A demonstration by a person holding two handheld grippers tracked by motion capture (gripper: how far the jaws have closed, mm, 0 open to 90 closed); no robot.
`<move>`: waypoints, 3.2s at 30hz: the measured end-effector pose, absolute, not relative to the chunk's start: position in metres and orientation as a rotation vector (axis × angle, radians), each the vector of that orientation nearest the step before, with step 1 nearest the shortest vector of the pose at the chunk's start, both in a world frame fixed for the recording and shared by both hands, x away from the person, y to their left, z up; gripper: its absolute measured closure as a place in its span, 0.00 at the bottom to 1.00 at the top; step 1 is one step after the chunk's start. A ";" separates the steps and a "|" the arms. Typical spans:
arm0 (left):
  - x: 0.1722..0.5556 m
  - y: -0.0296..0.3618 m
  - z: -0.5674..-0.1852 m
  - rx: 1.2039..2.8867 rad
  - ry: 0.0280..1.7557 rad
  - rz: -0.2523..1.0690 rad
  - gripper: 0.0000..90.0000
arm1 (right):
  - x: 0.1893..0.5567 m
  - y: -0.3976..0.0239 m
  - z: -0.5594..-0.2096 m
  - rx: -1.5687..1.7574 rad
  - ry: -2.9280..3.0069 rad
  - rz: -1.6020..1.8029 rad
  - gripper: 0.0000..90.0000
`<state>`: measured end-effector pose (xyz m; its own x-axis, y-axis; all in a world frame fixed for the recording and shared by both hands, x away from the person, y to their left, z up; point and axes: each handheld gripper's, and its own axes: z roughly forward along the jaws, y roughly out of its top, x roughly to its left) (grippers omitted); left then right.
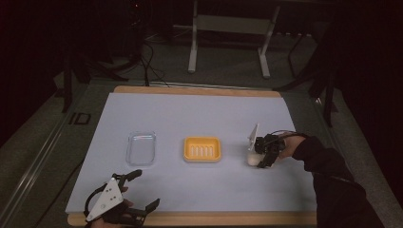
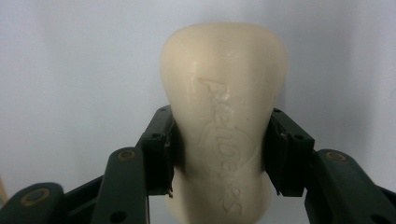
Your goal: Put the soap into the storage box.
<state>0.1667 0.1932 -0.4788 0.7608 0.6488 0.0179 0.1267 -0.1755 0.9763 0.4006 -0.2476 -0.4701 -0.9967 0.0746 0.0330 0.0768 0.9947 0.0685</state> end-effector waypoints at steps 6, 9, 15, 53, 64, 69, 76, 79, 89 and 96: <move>0.166 0.191 -0.479 1.715 0.615 0.517 0.01 | 0.399 -0.245 -0.459 -0.108 -3.125 -0.139 0.55; 0.165 0.191 -0.479 1.715 0.615 0.518 0.01 | 0.398 -0.241 -0.454 -0.093 -3.121 -0.140 0.56; 0.165 0.192 -0.479 1.714 0.613 0.520 0.01 | 0.400 -0.234 -0.443 -0.093 -3.133 -0.166 0.55; 0.163 0.191 -0.478 1.714 0.599 0.516 0.01 | 0.398 -0.161 -0.378 0.033 -3.217 -0.172 0.55; 0.163 0.190 -0.479 1.725 0.590 0.506 0.01 | 0.400 -0.139 -0.381 0.074 -3.218 -0.166 0.55; 0.163 0.191 -0.478 1.718 0.591 0.511 0.01 | 0.400 -0.129 -0.386 0.090 -3.213 -0.131 0.55; 0.162 0.191 -0.478 1.720 0.586 0.513 0.01 | 0.401 -0.115 -0.388 0.120 -3.206 -0.169 0.55; 0.162 0.191 -0.478 1.721 0.585 0.513 0.01 | 0.400 -0.109 -0.388 0.124 -3.201 -0.185 0.55; 0.162 0.191 -0.478 1.719 0.586 0.514 0.01 | 0.401 -0.092 -0.389 0.169 -3.203 -0.244 0.55; 0.162 0.192 -0.478 1.719 0.585 0.513 0.01 | 0.402 -0.082 -0.391 0.172 -3.197 -0.266 0.55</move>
